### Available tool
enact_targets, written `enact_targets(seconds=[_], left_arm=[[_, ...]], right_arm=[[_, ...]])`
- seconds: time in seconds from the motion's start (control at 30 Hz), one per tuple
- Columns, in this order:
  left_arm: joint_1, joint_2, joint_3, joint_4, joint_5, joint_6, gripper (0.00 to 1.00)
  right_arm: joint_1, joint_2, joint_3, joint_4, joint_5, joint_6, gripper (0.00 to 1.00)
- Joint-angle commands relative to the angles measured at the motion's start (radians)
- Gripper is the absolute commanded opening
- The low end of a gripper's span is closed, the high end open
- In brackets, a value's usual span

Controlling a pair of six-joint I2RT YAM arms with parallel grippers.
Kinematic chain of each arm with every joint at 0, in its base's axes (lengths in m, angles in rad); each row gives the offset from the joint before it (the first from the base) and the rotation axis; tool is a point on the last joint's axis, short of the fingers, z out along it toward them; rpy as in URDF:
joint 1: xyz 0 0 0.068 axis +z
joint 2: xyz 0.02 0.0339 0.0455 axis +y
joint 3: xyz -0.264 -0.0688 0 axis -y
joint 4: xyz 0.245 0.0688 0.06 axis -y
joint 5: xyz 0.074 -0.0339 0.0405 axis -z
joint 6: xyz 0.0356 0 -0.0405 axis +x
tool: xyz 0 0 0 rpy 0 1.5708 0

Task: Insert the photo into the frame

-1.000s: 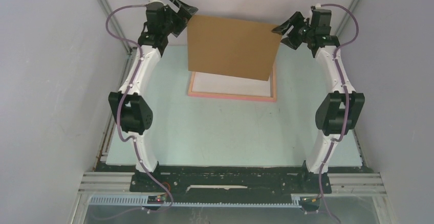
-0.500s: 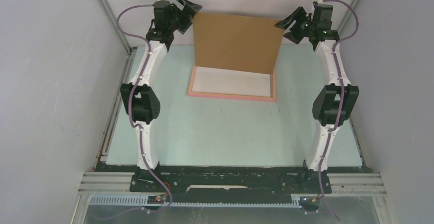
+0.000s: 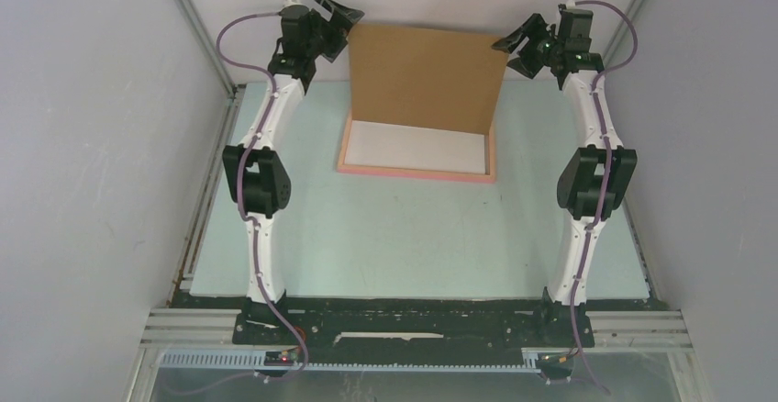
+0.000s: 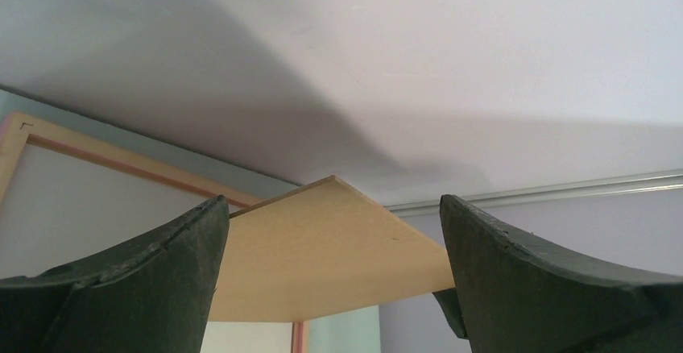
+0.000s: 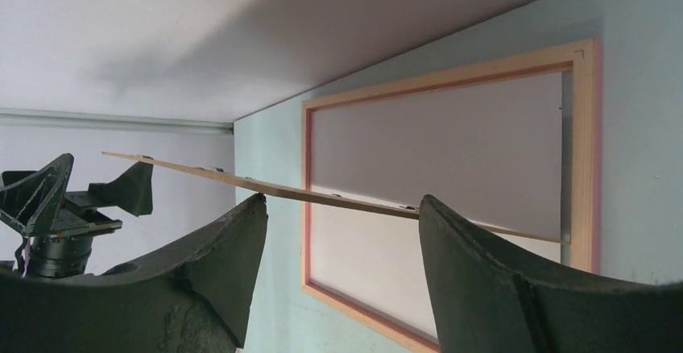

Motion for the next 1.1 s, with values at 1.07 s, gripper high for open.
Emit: enact_targets(seconds=[1.07], left_arm=[[-0.051,-0.322,-0.574,0.378,0.275,-0.031,0.95]], right_arm=[[0.094,-0.194,-0.239,0.161,-0.172,-0.06,0.75]])
